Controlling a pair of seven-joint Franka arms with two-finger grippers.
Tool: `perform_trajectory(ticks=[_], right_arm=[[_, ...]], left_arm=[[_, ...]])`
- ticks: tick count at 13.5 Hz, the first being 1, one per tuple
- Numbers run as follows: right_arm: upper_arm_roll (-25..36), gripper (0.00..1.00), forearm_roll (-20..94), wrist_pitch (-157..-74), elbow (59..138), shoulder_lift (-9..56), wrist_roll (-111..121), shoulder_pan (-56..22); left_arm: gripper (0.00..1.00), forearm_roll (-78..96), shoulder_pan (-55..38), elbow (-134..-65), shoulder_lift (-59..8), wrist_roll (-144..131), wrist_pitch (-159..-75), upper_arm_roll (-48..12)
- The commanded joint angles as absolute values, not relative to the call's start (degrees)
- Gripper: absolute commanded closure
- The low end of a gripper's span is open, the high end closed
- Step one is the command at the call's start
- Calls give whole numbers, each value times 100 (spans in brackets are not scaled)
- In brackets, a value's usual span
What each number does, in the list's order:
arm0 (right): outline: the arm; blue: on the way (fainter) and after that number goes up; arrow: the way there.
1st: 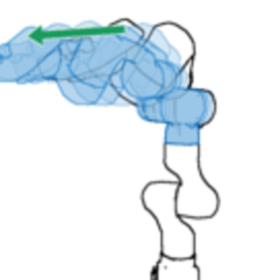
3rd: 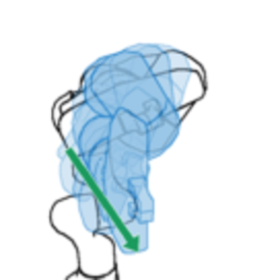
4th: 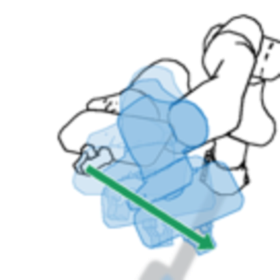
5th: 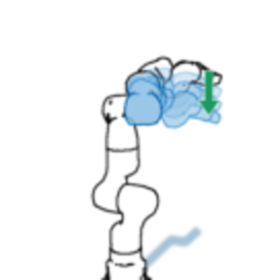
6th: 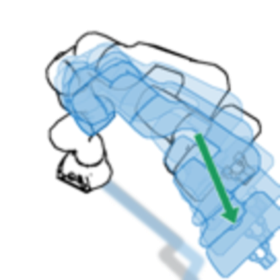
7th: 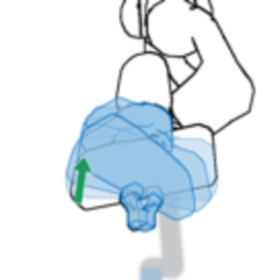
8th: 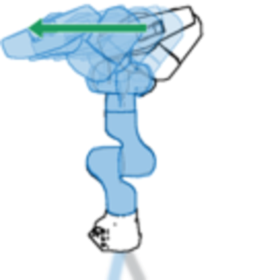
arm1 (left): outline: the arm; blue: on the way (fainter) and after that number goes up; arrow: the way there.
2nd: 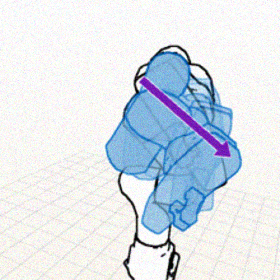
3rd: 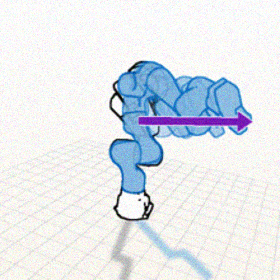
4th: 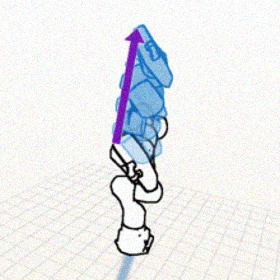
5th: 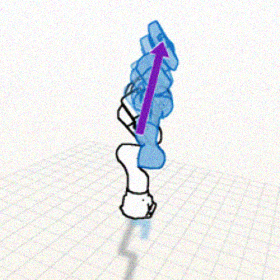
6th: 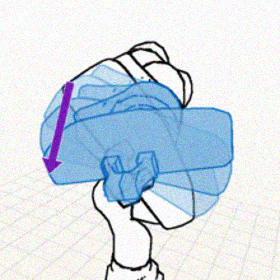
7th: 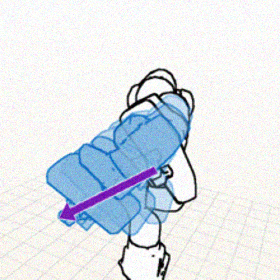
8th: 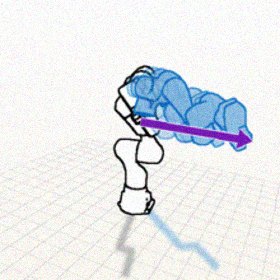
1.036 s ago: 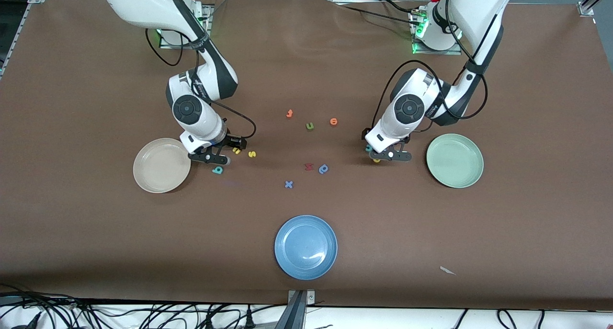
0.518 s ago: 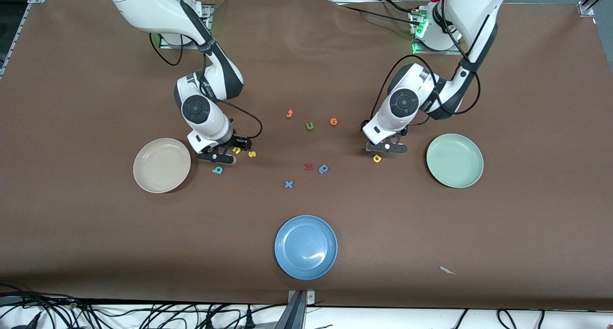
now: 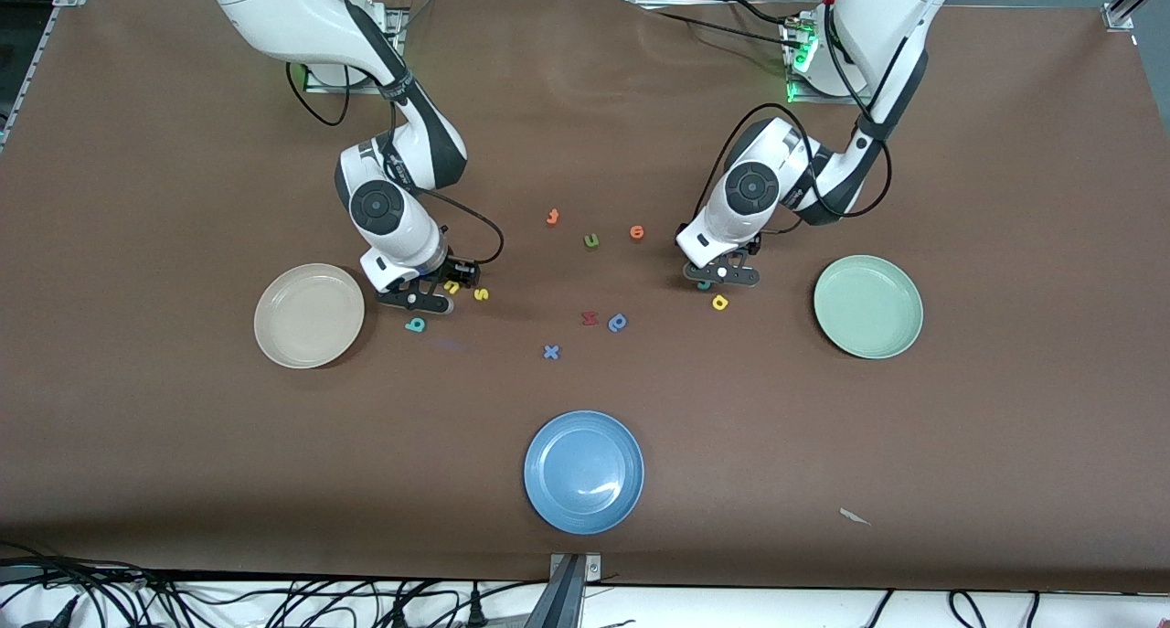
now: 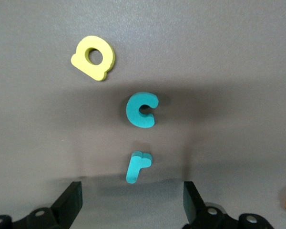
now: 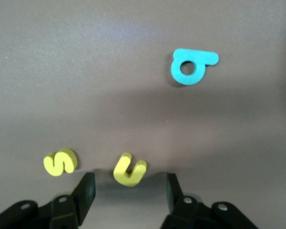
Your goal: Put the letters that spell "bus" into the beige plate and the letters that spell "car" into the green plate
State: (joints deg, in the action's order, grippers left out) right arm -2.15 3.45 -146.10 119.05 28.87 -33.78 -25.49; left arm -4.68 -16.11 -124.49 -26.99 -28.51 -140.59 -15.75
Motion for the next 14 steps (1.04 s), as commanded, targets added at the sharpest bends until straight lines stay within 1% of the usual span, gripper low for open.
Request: perform_trajectory(ticks=[1, 2, 4, 5, 6, 8, 9, 11, 12, 13, 14], right_arm=[[-193, 31, 316, -14853, 11883, 2927, -3410, -2549], [-185, 31, 316, -14862, 11883, 2927, -3410, -2549], [-185, 31, 316, -14880, 11865, 2962, -3410, -2523], [-185, 31, 308, -14923, 11848, 3005, -3401, -2522], [-185, 31, 308, -14950, 11848, 3041, -3401, -2514], [-185, 31, 308, -14959, 11839, 3050, -3401, -2514], [-185, 36, 299, -14950, 11839, 3050, -3401, -2514], [-185, 52, 299, -14959, 11839, 3050, -3401, -2514], [-185, 65, 299, -14950, 11839, 3050, -3401, -2514], [-185, 74, 299, -14950, 11839, 3050, -3401, -2514], [-185, 81, 299, -14950, 11839, 3050, -3401, -2514]], left_arm=[[29, -606, -1626, -12428, -2725, -2944, -14133, -1556], [33, -606, -1626, -12428, -2733, -2944, -14133, -1556], [45, -606, -1626, -12419, -2760, -2944, -14133, -1547], [48, -606, -1626, -12419, -2768, -2944, -14133, -1556], [55, -606, -1626, -12410, -2769, -2944, -14133, -1547], [60, -606, -1626, -12393, -2777, -2936, -14133, -1547], [60, -606, -1626, -12340, -2803, -2936, -14133, -1556], [60, -598, -1626, -12331, -2847, -2936, -14133, -1547], [60, -598, -1626, -12331, -2882, -2936, -14133, -1547], [59, -589, -1635, -12331, -2900, -2936, -14133, -1547], [59, -598, -1635, -12314, -2918, -2936, -14133, -1538]])
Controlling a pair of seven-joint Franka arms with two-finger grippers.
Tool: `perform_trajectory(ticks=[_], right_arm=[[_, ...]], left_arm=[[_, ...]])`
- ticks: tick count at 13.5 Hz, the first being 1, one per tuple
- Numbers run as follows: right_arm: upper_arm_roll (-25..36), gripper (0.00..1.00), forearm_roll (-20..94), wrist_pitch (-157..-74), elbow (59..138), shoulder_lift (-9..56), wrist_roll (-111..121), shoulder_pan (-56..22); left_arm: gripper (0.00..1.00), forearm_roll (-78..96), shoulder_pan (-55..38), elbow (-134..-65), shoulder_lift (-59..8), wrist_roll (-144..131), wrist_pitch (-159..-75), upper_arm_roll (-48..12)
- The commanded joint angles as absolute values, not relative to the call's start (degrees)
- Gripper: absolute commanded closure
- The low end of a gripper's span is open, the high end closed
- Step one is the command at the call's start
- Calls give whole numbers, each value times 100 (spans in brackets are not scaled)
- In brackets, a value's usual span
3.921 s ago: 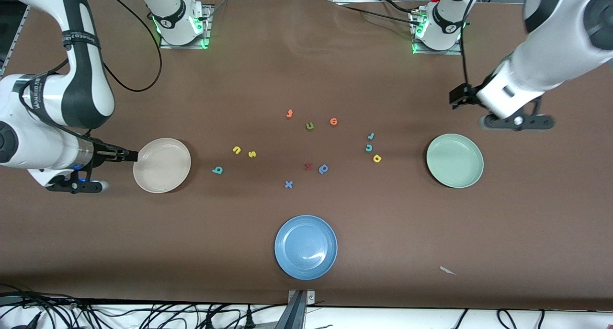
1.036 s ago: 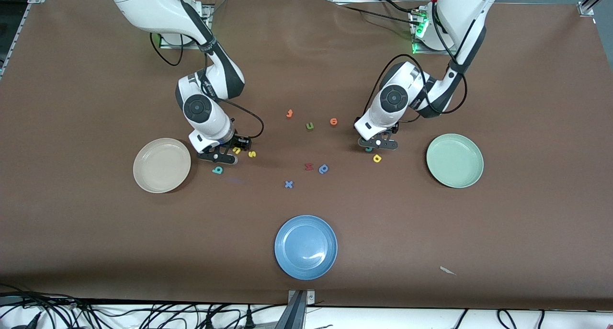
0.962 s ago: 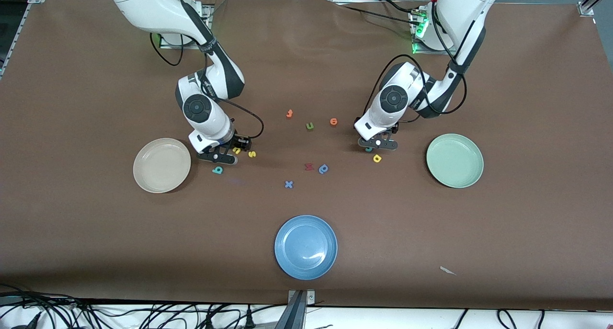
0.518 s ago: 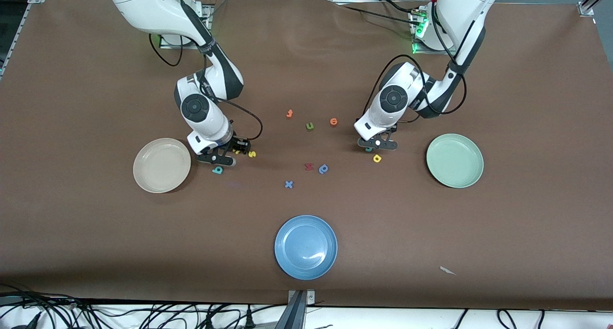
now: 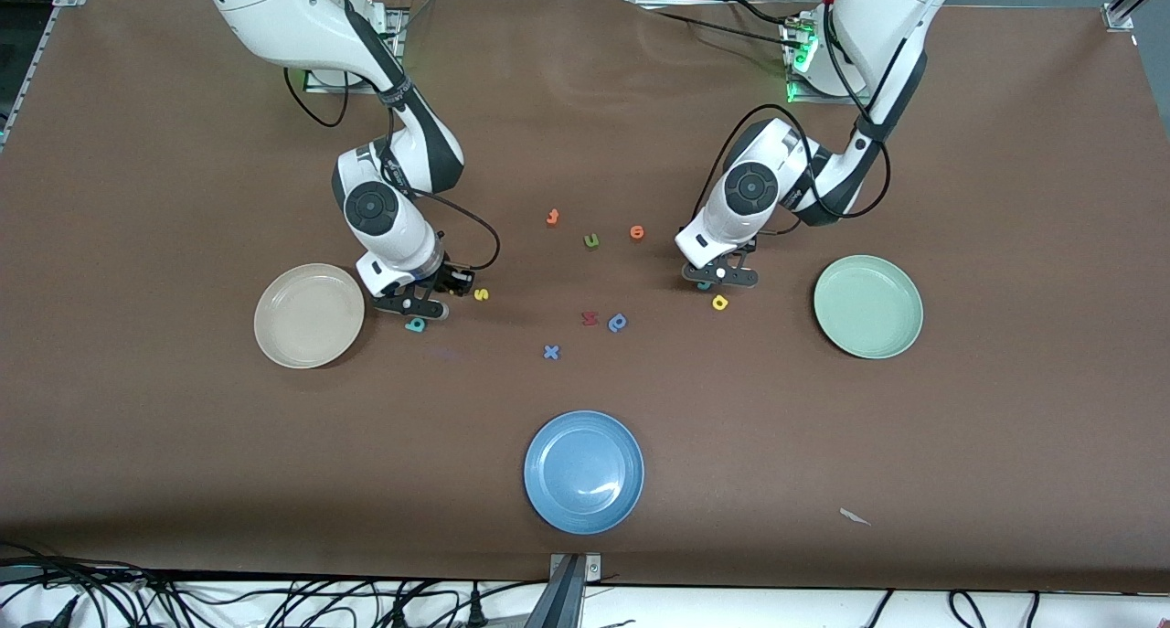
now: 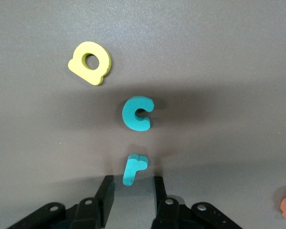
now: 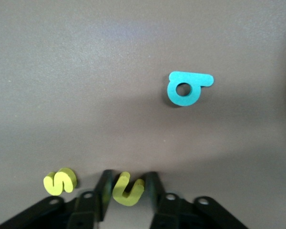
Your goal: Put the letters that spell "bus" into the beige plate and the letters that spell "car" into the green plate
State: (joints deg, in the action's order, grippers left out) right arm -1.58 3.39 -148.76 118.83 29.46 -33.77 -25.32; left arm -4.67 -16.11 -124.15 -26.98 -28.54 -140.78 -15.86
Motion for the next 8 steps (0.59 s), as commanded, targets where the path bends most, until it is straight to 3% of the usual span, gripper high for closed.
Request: perform_trajectory(ticks=[1, 4, 6, 8], right_arm=[[-185, 87, 308, -14950, 11839, 3050, -3401, -2514], [-124, 92, 308, -14880, 11708, 2980, -3367, -2505], [95, 92, 281, -14304, 11498, 2787, -3235, -2496], [429, 92, 281, -13260, 11015, 2611, -2780, -2496]], left_arm=[[60, -598, -1635, -12218, -2935, -2927, -14133, -1538], [61, -598, -1635, -12094, -3023, -2865, -14133, -1494], [61, -598, -1635, -12085, -3041, -2865, -14133, -1494], [74, -598, -1635, -12085, -3041, -2856, -14133, -1485]])
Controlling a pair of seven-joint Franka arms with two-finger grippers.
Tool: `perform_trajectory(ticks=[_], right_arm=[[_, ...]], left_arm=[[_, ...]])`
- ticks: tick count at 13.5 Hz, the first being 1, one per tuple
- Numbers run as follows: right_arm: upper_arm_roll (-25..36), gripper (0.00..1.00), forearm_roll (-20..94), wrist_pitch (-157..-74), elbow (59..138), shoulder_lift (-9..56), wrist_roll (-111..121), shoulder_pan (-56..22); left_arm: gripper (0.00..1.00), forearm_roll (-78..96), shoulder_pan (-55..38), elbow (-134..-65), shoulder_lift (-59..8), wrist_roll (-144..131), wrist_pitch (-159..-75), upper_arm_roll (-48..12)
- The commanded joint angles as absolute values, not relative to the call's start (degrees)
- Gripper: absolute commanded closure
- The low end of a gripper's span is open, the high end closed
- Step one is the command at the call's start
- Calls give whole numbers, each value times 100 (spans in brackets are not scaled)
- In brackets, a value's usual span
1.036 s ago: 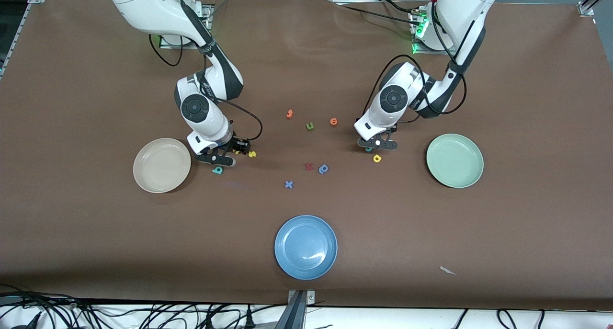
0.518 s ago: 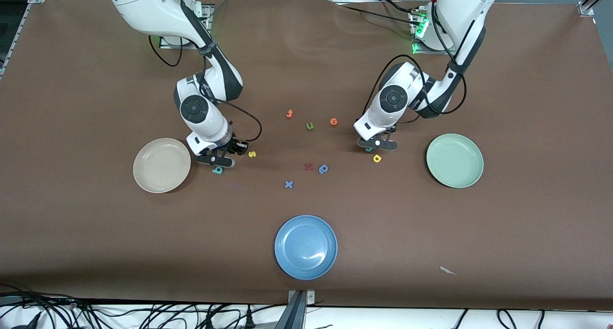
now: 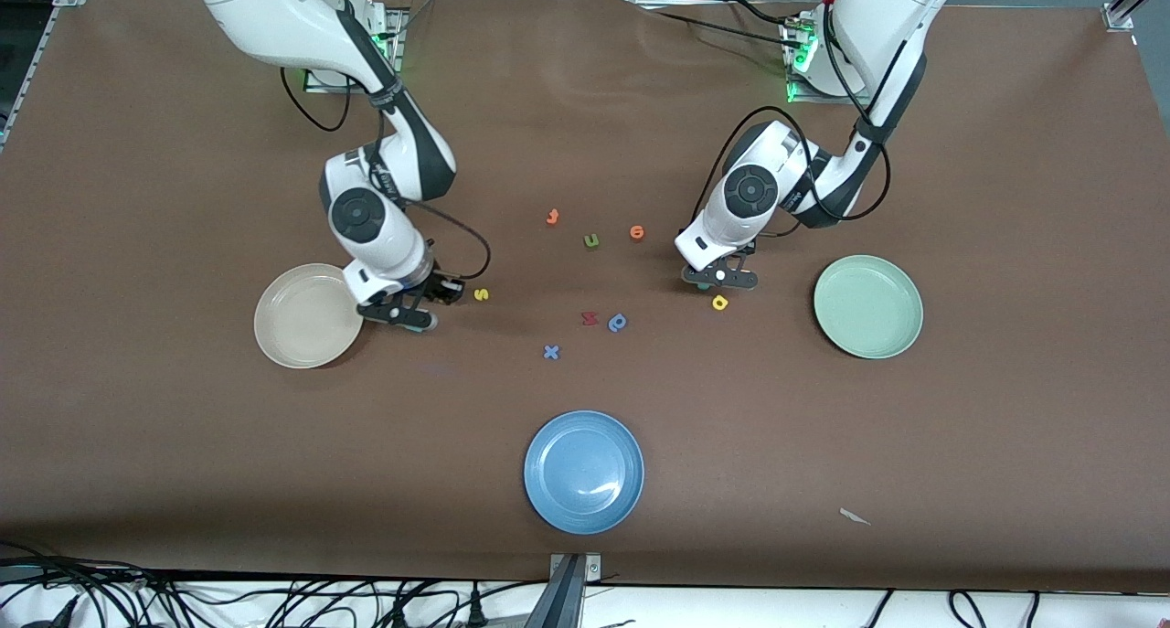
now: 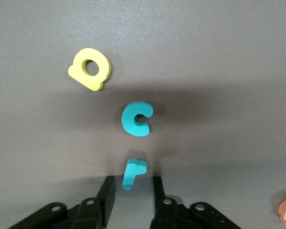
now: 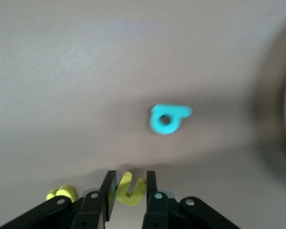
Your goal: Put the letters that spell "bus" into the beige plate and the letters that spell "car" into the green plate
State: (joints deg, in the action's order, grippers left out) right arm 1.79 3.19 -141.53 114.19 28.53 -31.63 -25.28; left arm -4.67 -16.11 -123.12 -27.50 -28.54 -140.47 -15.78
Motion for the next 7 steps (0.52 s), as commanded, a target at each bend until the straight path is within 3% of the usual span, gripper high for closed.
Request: perform_trajectory(ticks=[1, 3, 7], right_arm=[[622, 91, 281, -12654, 10717, 2549, -2560, -2496], [1079, 91, 290, -11912, 10302, 2558, -1928, -2487], [1714, 91, 325, -11926, 10318, 2777, -337, -2138]], left_arm=[[85, -606, -1635, -12085, -3032, -2848, -14133, -1485], [100, -676, -1626, -12085, -3032, -2848, -14133, -1485], [100, -765, -1582, -12085, -2919, -2848, -14124, -1485]])
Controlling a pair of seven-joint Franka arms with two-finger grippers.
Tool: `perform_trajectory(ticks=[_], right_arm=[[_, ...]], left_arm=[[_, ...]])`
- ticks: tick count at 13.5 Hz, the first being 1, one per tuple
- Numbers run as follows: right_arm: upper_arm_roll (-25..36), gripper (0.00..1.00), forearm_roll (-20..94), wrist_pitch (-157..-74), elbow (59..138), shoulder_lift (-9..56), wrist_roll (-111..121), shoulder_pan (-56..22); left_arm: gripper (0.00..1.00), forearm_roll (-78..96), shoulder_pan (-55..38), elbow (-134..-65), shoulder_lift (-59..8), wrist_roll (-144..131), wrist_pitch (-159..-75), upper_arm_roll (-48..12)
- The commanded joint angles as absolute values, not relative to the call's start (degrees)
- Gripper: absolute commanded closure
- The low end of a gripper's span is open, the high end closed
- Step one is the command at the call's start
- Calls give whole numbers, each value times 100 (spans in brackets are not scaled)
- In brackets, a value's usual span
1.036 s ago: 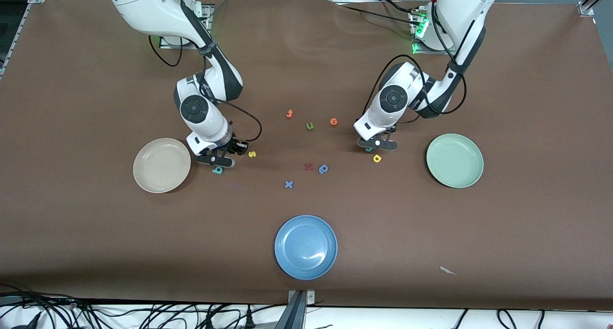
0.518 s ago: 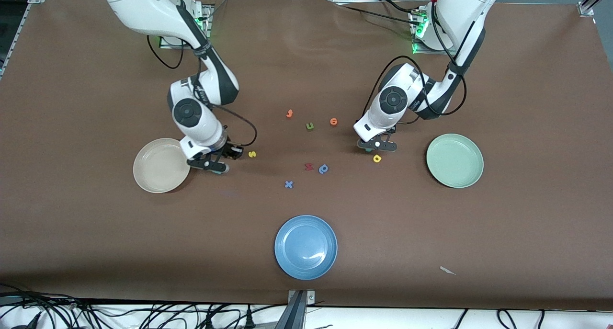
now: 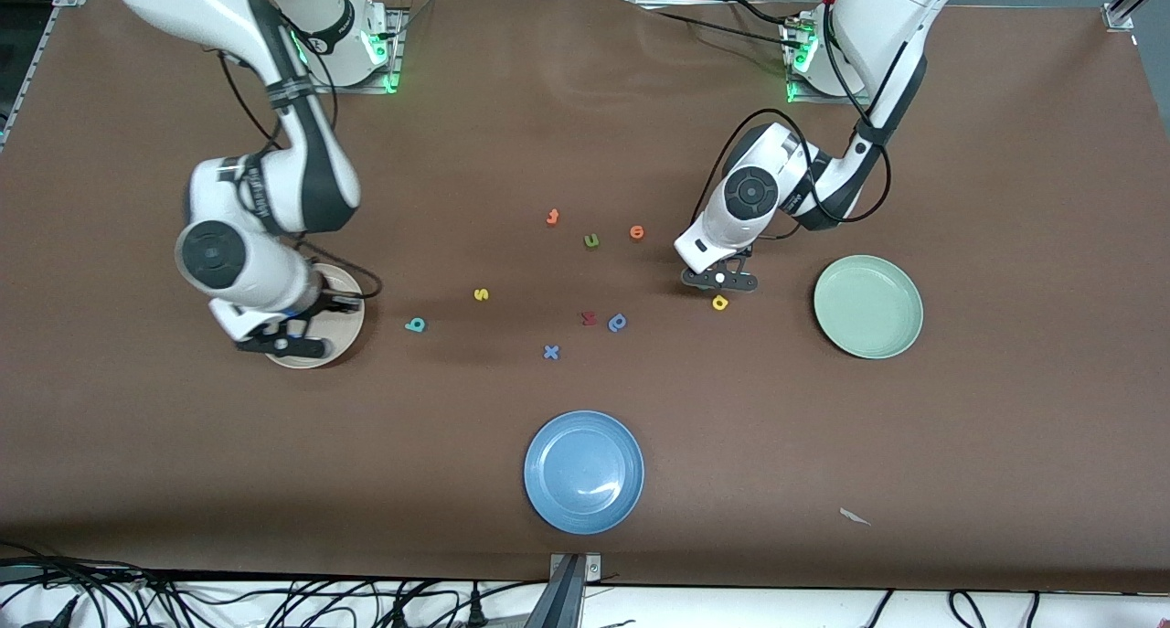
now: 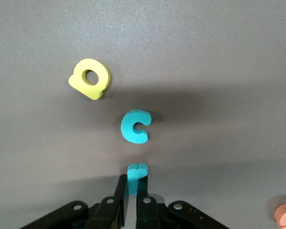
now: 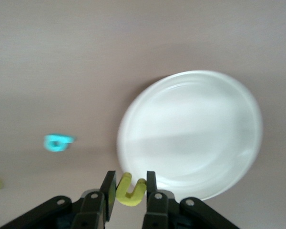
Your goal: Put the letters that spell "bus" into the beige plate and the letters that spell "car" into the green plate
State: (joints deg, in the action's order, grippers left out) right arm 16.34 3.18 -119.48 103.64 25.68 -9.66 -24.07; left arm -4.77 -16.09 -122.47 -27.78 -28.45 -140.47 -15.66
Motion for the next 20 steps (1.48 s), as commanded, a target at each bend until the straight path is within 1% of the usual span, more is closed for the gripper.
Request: perform_trajectory(ticks=[1, 4, 5, 6, 7, 8, 10, 11, 13, 15, 17, 18, 19, 20], right_arm=[[1705, 91, 334, -11988, 10327, 2890, 5, -1910], [1696, 89, 396, -12181, 10354, 3172, 536, -1626], [1696, 81, 396, -12190, 10354, 3190, 536, -1626], [1696, 54, 396, -12199, 10354, 3208, 536, -1626], [1696, 7, 396, -12208, 10345, 3208, 527, -1626], [1696, 0, 387, -12191, 10310, 3208, 519, -1626], [1627, 0, 404, -12121, 10153, 3147, 300, -1827], [1565, 0, 404, -12111, 10064, 3112, -41, -1933], [1197, 0, 404, -12076, 10037, 2927, -849, -2030], [819, 0, 404, -12172, 9976, 2944, -1334, -2039], [581, 1, 396, -12505, 9976, 3014, -1904, -2074], [537, 1, 396, -12637, 9976, 3119, -2186, -2135], [536, 1, 396, -12787, 9993, 3233, -2354, -2214], [536, 1, 396, -12892, 10019, 3295, -2503, -2302]], left_arm=[[100, -782, -1547, -12085, -2822, -2856, -14054, -1477], [100, -791, -1170, -12085, -2401, -2787, -13774, -1477], [100, -791, -1004, -12085, -2260, -2569, -13694, -1477], [100, -782, -784, -12085, -2128, -2297, -13563, -1477], [100, -782, -582, -12085, -2005, -2016, -13422, -1477], [100, -791, -363, -12085, -1865, -1795, -13273, -1477], [100, -782, 60, -12129, -1645, -1094, -12834, -1485], [100, -782, 270, -12172, -1583, -794, -12762, -1485], [100, -782, 544, -12251, -1599, -318, -12709, -1477], [100, -782, 554, -12261, -1713, -255, -12726, -1468], [99, -782, 580, -12252, -1775, -246, -12753, -1459], [90, -782, 580, -12243, -1775, -246, -12753, -1459], [75, -782, 580, -12243, -1775, -246, -12753, -1468], [72, -782, 580, -12226, -1775, -246, -12753, -1468]])
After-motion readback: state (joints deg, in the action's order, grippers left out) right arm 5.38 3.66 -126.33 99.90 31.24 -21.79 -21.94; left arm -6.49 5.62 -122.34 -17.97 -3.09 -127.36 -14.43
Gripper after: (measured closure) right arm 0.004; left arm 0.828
